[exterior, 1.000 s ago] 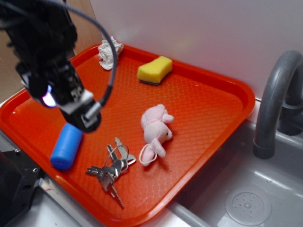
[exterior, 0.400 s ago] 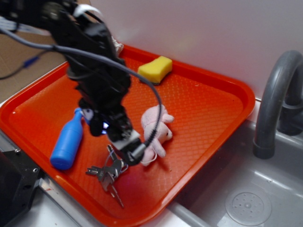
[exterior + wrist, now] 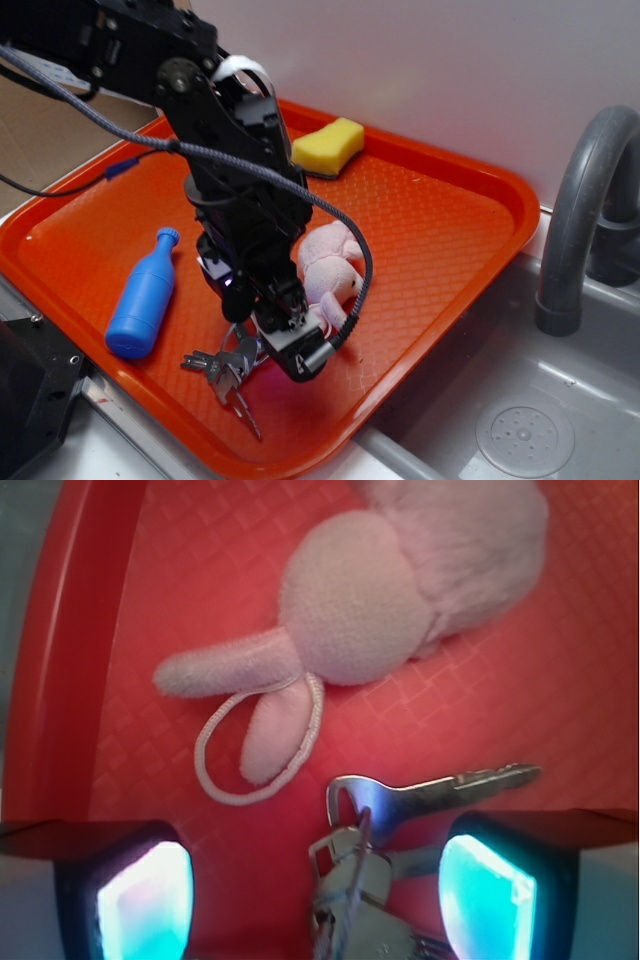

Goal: Grab the silver keys.

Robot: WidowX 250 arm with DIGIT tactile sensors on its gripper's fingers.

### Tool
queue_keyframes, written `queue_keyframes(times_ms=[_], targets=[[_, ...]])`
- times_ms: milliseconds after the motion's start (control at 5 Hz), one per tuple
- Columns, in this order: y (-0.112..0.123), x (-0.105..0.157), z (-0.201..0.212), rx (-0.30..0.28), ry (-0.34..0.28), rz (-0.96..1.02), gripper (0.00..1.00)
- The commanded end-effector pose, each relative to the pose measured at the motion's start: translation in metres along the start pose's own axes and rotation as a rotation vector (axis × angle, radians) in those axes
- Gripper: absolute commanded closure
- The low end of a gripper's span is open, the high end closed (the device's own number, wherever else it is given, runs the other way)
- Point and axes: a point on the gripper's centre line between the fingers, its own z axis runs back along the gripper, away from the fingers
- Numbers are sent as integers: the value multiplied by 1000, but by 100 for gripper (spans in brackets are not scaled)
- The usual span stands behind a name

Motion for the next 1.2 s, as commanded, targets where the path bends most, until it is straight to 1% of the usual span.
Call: queue_keyframes(times_ms=[0, 400, 600, 800, 1000], targets=[[-6, -7, -5, 22, -20, -20, 100], [-3, -10, 0, 42, -39, -31, 100], [5, -9, 7, 58, -50, -12, 100], [23, -12, 38, 11, -80, -4, 100], [46, -13, 70, 16, -127, 42, 100]])
